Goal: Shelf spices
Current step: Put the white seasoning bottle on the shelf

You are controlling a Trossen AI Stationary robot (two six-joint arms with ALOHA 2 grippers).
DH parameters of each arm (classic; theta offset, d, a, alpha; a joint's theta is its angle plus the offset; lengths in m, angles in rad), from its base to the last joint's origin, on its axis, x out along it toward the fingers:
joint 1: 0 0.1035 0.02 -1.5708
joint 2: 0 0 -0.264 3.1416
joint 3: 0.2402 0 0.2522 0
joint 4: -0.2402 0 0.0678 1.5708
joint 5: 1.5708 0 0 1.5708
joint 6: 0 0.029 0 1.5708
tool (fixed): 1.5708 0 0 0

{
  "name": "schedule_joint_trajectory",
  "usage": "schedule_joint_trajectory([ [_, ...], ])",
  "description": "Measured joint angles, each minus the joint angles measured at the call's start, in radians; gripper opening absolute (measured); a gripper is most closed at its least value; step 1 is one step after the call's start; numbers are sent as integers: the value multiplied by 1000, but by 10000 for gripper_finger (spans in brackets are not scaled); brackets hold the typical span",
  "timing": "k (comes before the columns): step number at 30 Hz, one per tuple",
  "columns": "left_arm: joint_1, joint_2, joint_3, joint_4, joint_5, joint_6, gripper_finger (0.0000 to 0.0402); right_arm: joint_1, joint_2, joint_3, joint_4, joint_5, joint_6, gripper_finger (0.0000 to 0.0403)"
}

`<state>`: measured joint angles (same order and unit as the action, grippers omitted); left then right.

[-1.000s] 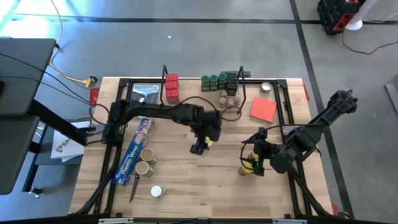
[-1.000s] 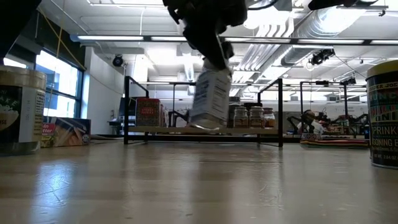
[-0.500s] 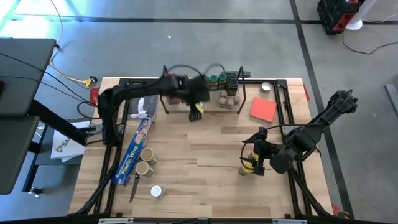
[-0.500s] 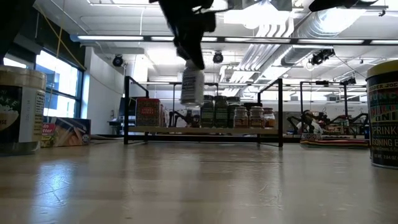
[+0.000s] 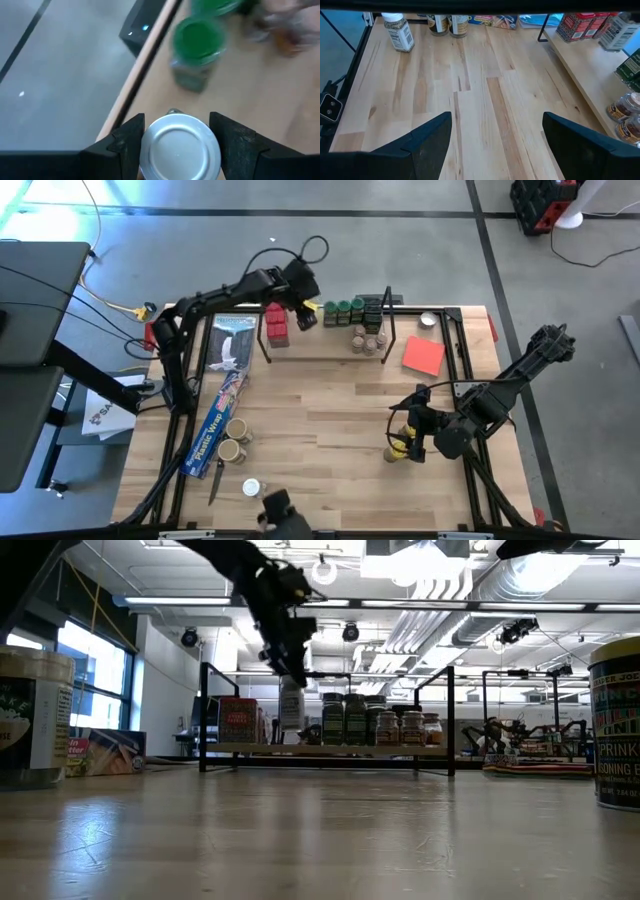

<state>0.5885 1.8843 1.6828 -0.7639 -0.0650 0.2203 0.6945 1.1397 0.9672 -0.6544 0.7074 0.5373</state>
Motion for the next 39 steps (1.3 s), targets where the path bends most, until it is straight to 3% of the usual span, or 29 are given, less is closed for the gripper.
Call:
schedule_joint_trajectory([
  [16,140,0,-88,95,11,10,204,0,0,0,0,0,4,307],
  [39,149,0,-104,55,15,37,205,0,0,0,0,1,5,307],
])
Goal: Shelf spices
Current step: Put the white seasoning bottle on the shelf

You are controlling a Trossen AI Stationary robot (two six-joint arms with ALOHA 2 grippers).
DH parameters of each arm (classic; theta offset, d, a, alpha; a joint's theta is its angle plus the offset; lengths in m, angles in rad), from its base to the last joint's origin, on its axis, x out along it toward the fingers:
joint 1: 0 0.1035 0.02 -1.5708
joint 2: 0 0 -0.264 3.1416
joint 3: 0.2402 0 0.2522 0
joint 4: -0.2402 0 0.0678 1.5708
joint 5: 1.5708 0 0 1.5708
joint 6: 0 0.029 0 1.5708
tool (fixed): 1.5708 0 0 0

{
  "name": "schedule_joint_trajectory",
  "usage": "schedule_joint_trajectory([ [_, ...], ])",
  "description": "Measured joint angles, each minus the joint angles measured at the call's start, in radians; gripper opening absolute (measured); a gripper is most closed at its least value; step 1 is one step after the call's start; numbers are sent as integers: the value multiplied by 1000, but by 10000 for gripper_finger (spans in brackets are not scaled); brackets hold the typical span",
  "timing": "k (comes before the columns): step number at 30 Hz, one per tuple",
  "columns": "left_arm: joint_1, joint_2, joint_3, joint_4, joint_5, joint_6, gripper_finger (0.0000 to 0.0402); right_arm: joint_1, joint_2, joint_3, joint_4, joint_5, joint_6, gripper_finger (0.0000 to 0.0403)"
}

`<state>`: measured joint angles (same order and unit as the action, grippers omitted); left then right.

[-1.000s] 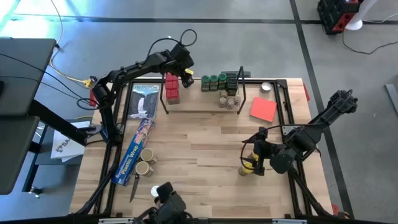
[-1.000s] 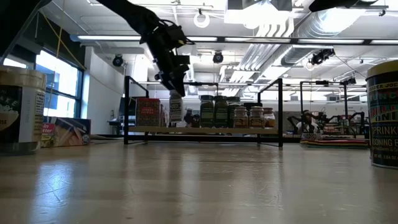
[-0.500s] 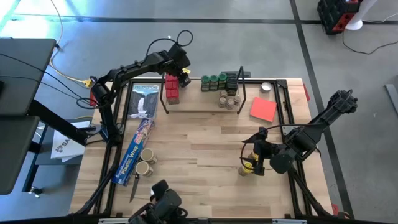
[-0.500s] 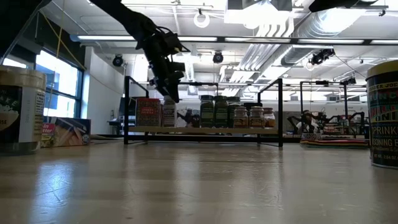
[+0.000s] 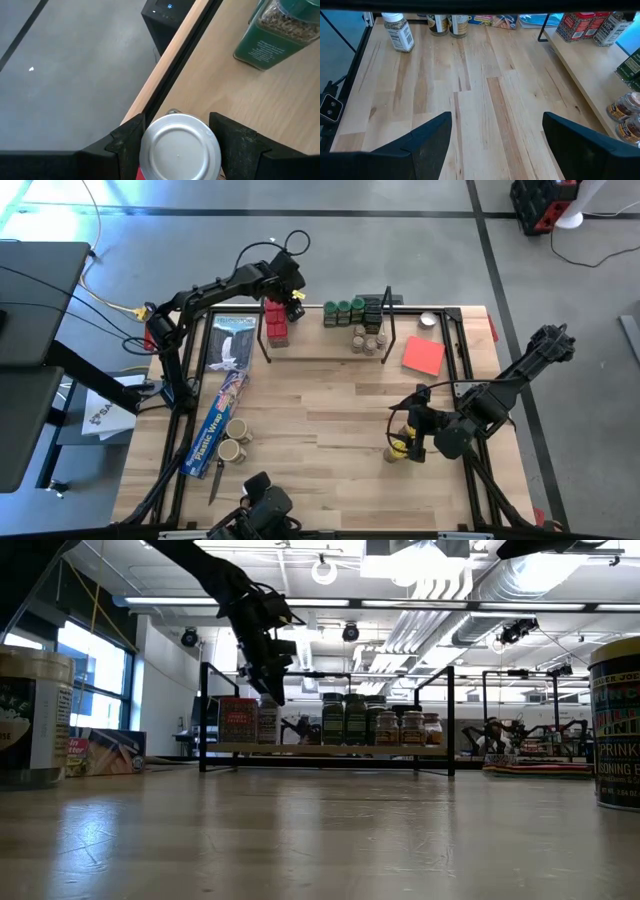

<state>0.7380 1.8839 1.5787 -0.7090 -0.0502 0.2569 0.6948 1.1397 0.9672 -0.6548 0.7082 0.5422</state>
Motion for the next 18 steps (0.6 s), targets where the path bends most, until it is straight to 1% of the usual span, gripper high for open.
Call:
schedule_joint_trajectory([
  [6,0,0,0,-2,11,-19,210,0,0,0,0,0,0,307],
  [14,0,1,-2,-10,18,-41,258,0,0,0,0,0,0,307],
  [18,0,1,-2,-4,16,-57,275,0,0,0,0,0,0,307],
])
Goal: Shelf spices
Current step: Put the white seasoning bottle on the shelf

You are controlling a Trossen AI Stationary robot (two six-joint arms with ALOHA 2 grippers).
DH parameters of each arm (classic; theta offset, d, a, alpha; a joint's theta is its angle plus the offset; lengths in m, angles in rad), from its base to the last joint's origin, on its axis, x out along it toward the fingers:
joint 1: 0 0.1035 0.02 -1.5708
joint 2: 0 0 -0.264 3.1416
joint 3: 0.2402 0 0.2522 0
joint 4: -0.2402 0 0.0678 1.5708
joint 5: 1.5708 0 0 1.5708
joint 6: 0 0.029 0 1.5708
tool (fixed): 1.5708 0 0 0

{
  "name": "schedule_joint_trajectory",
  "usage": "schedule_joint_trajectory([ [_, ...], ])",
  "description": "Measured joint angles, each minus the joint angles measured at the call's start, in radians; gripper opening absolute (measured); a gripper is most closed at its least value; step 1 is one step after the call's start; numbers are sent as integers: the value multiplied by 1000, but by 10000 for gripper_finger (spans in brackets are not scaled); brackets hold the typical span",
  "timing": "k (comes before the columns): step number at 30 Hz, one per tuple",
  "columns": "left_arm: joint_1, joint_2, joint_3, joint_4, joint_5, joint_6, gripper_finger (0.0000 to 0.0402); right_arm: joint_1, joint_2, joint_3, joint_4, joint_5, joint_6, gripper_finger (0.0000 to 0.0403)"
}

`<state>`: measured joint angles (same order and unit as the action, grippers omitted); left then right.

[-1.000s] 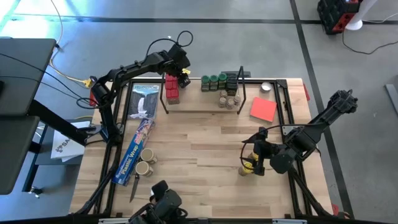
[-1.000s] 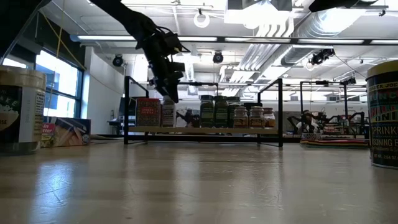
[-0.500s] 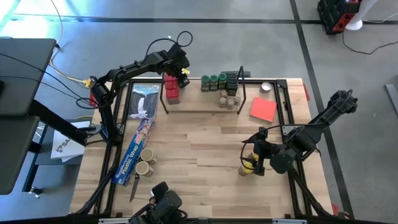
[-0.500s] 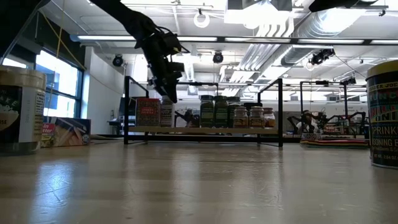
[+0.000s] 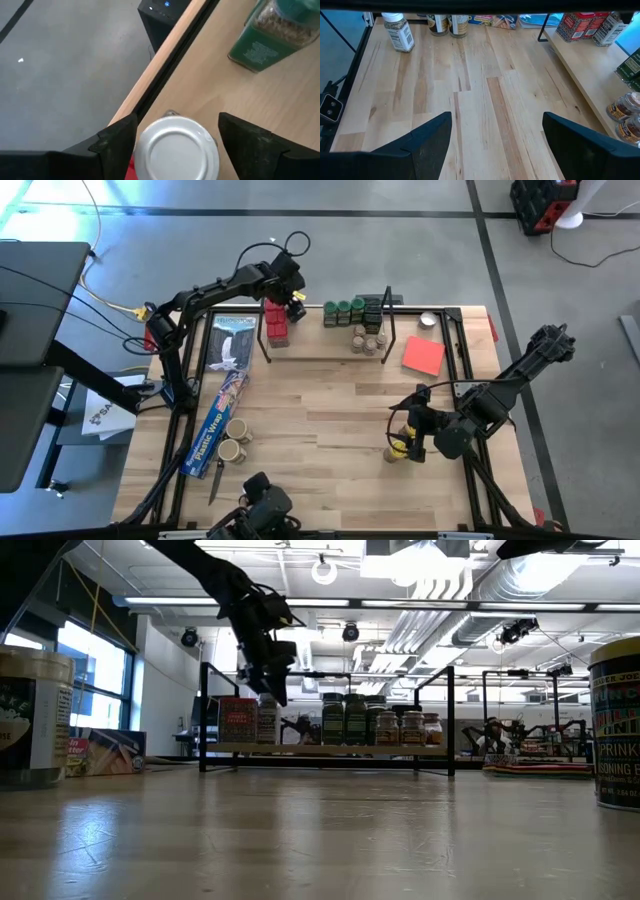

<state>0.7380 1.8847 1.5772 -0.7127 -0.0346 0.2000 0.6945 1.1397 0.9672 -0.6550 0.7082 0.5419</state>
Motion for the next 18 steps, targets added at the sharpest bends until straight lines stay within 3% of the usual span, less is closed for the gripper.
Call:
schedule_joint_trajectory([
  [5,-1,0,48,-14,-1,-14,280,0,0,0,0,0,-1,307],
  [11,-30,-16,192,-141,-5,-16,280,0,0,0,0,0,-2,307],
  [15,-130,-101,222,-219,-7,-3,278,0,0,0,0,0,-9,307],
  [18,-268,-180,222,-304,-65,-6,276,0,0,0,0,0,-11,307],
])
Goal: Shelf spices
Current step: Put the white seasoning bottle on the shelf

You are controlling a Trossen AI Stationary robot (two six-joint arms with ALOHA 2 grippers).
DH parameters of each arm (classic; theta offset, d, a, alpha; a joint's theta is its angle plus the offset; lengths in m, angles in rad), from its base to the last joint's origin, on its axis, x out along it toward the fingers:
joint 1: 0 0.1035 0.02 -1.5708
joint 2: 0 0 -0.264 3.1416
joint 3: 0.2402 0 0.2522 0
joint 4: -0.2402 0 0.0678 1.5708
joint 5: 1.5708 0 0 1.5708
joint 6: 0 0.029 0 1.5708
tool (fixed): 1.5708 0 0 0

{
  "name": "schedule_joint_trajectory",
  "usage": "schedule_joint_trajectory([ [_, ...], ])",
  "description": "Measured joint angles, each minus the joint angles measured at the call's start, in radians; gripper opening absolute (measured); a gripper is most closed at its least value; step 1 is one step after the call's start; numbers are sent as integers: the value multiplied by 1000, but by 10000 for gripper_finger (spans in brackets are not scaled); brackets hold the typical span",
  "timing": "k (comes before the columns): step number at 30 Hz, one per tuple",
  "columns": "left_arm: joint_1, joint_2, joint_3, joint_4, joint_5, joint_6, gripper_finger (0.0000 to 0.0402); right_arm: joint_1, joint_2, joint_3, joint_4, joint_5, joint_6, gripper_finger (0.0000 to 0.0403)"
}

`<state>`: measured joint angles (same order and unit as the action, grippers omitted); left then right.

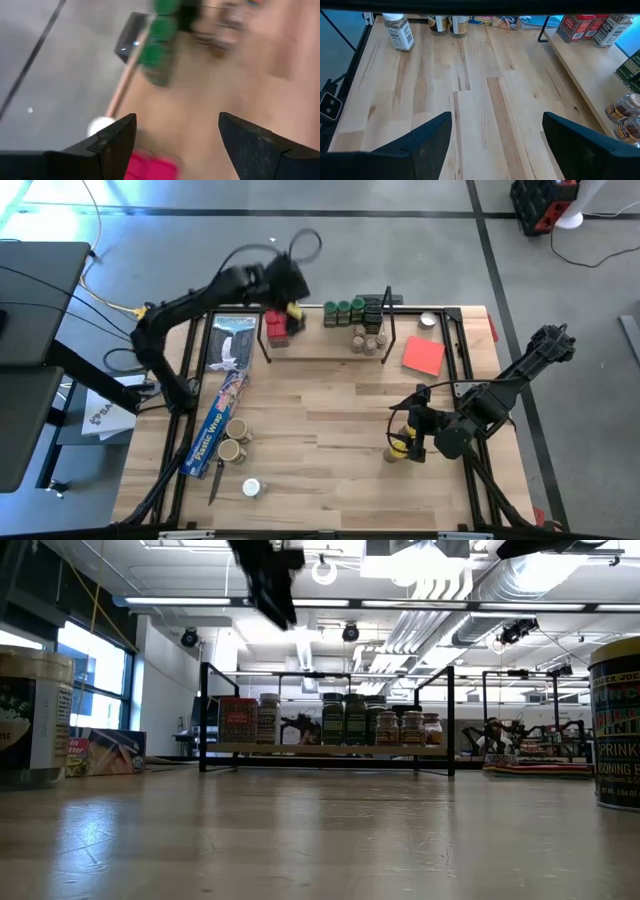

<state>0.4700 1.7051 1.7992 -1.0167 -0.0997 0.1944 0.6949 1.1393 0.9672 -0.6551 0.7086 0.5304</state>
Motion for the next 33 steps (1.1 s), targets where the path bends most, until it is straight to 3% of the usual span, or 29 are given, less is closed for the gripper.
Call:
schedule_joint_trajectory([
  [5,-338,-124,-56,-60,-131,-111,273,0,0,0,8,8,-20,307],
  [10,-686,-192,-164,-66,-206,-332,273,0,0,0,8,28,-49,307],
  [12,-805,-197,-205,-61,-191,-451,273,0,0,0,13,28,-68,307],
  [16,-984,-178,-291,-11,-52,-698,273,0,0,0,35,28,-123,307],
  [20,-1117,-120,-330,-17,7,-780,273,0,0,0,53,28,-154,307],
  [25,-1225,-28,-305,-161,13,-699,273,0,0,0,54,28,-158,307],
  [28,-1243,18,-293,-263,12,-664,273,0,0,0,54,27,-173,307],
  [33,-1220,71,-293,-251,18,-662,285,0,0,0,53,27,-173,307],
])
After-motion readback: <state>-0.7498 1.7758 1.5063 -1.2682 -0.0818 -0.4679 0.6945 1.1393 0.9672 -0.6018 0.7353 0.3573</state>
